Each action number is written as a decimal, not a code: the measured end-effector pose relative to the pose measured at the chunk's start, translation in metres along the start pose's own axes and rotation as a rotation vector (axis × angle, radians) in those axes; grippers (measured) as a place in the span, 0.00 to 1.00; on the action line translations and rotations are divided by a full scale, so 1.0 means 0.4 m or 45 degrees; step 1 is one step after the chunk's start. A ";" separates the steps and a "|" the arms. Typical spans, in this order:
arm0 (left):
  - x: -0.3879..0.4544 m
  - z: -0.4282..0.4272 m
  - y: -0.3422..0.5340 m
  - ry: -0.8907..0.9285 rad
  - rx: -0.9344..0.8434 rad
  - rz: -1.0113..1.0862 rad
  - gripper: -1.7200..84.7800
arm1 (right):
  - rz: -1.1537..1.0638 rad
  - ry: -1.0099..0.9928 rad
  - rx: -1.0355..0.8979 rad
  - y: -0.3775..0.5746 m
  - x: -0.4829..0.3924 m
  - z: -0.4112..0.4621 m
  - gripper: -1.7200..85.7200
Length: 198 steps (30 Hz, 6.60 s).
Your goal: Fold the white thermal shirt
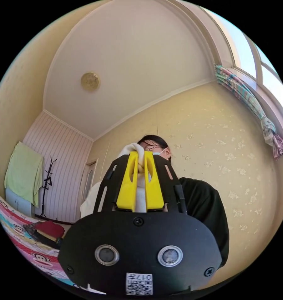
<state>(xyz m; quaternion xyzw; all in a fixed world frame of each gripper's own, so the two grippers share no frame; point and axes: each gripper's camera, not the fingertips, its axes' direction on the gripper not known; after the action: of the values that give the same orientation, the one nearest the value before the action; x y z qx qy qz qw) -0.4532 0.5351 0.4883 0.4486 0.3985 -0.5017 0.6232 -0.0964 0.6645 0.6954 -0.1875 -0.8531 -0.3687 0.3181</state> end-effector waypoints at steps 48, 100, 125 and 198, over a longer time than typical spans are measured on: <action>-0.730 -1.181 0.033 -2.117 0.114 -1.223 0.08 | 0.027 1.489 -0.261 -1.014 -0.017 -0.286 0.06; -0.430 -1.653 0.491 -2.142 0.058 -2.398 0.17 | 1.158 1.307 -0.337 -1.003 0.220 -0.988 0.17; -0.054 -1.451 0.519 -1.739 0.617 -2.585 0.07 | 1.513 0.928 -0.462 -0.921 -0.041 -1.284 0.07; -0.425 -1.071 0.155 -1.889 -0.011 -1.588 0.06 | 0.992 0.880 -0.195 -1.491 0.349 -0.993 0.21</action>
<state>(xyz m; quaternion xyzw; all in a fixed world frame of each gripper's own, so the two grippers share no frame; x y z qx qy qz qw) -0.4425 0.9974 0.5390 -0.2762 0.0722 -0.8961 0.3398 -0.3680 -0.0130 0.6954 -0.3809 -0.5361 -0.3247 0.6798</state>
